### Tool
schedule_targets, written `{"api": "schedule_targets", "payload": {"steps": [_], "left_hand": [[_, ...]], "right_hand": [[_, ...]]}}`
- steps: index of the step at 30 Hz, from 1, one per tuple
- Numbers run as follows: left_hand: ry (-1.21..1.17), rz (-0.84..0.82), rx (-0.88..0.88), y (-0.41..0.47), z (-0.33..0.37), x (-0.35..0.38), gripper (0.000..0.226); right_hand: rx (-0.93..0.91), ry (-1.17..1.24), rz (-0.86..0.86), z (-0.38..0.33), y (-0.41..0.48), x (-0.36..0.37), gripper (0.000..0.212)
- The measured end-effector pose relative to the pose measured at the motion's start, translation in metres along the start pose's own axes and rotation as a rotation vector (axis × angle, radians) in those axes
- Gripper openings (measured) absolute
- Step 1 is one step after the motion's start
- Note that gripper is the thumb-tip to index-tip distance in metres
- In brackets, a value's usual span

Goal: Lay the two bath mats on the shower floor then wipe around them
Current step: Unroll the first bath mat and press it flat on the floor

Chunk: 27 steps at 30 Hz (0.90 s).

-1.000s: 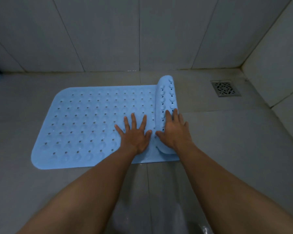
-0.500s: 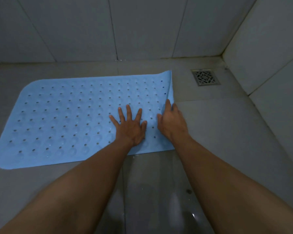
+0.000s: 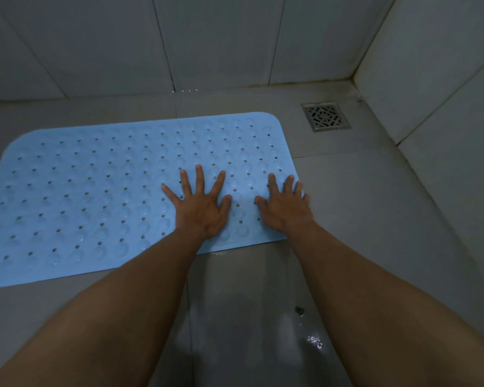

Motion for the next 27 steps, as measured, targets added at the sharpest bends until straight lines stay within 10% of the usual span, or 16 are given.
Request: {"api": "schedule_targets", "payload": {"steps": [27], "left_hand": [[-0.130, 0.027, -0.071, 0.001, -0.055, -0.026, 0.061]], "right_hand": [[-0.107, 0.016, -0.001, -0.063, 0.009, -0.004, 0.072]]}}
Point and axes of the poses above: each hand's wrist, its own y-axis towards the middle knuckle, its own x-axis out of the palm, z = x × y, the point moved 4 cm from there along y, towards the middle knuckle, and after that the axes turned 13 degrees about y, right-handed, at the moved point
